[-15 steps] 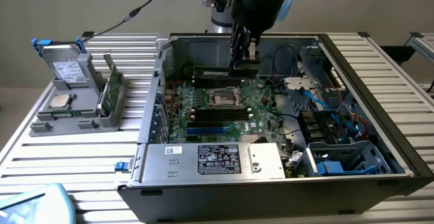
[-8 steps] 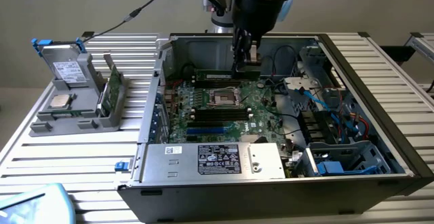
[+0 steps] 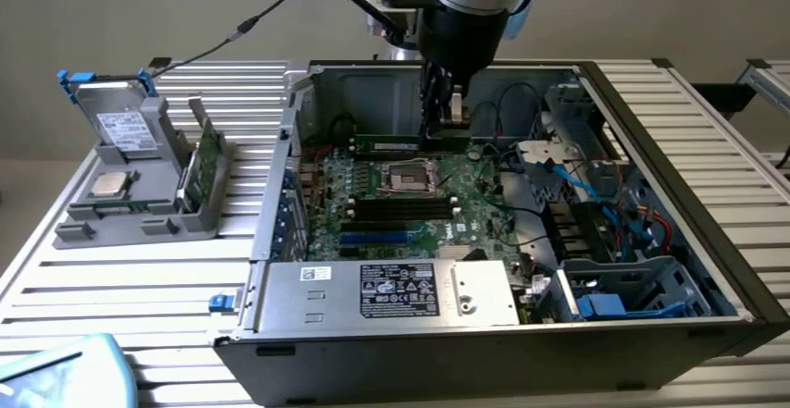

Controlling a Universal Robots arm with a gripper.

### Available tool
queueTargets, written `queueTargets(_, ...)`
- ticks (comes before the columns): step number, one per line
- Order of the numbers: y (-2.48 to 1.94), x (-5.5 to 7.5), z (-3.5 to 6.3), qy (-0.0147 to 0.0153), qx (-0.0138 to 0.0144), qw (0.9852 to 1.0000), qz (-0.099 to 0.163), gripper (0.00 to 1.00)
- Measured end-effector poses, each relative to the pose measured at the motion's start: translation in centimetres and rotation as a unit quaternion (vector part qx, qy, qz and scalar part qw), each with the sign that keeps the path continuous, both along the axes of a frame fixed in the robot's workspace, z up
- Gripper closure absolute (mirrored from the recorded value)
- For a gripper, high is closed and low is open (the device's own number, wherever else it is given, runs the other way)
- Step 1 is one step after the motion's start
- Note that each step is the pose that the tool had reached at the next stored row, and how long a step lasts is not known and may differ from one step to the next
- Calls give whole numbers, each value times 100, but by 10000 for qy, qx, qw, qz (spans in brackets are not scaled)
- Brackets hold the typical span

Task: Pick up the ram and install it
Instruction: 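Insert the ram into the slot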

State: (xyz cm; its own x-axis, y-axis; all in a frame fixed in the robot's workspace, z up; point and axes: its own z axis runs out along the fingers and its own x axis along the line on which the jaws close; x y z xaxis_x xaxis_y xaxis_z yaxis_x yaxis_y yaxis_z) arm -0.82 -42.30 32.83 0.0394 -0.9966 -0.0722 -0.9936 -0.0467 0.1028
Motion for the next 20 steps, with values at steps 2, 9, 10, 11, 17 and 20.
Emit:
queueTargets(2, 14, -4, -36, 0, 0, 10000, 0, 86)
queueTargets(9, 54, -8, -154, -24, -18, 10000, 0, 86)
queueTargets(10, 59, -8, -171, -28, -21, 10000, 0, 86)
queueTargets(11, 64, -7, -188, -30, -26, 10000, 0, 86)
queueTargets(17, 94, -8, -289, -38, -68, 10000, 0, 86)
queueTargets(20, 106, -9, -336, -40, -98, 9999, 1, 86)
